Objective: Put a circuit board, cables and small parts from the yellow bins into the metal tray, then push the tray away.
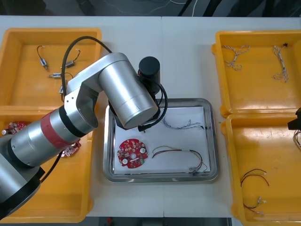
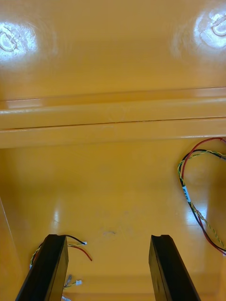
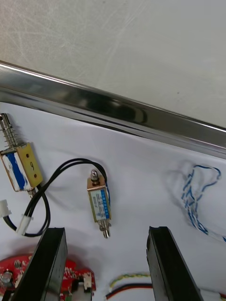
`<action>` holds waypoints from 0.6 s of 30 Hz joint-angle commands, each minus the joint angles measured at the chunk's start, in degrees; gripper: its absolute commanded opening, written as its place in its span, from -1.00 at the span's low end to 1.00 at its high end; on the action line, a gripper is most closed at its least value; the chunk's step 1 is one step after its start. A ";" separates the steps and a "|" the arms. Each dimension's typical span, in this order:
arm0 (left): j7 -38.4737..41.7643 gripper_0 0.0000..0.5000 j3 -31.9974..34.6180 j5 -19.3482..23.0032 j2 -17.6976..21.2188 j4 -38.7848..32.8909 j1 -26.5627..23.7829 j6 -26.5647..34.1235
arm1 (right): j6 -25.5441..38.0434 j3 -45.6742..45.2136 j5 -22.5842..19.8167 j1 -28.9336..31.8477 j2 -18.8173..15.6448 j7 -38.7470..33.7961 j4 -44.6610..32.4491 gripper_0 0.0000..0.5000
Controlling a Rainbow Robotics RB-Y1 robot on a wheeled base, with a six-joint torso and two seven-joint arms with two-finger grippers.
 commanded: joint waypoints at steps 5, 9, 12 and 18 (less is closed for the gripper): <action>-1.92 1.00 7.12 5.52 4.52 -7.84 -1.41 4.61 | 0.37 -2.20 -1.59 0.73 -2.85 -2.32 -1.77 1.00; -2.62 1.00 9.23 9.65 7.16 -8.46 -3.35 6.72 | 0.37 -1.67 -2.56 0.73 -2.94 -2.32 -2.65 1.00; -3.50 1.00 10.99 13.60 10.32 -8.63 -4.40 7.33 | 0.37 -0.88 -3.18 0.73 -3.12 -2.06 -3.79 1.00; -7.02 1.00 14.41 20.28 17.18 -9.86 -4.40 7.42 | 0.45 2.55 -4.06 0.64 -4.79 -2.59 -8.01 1.00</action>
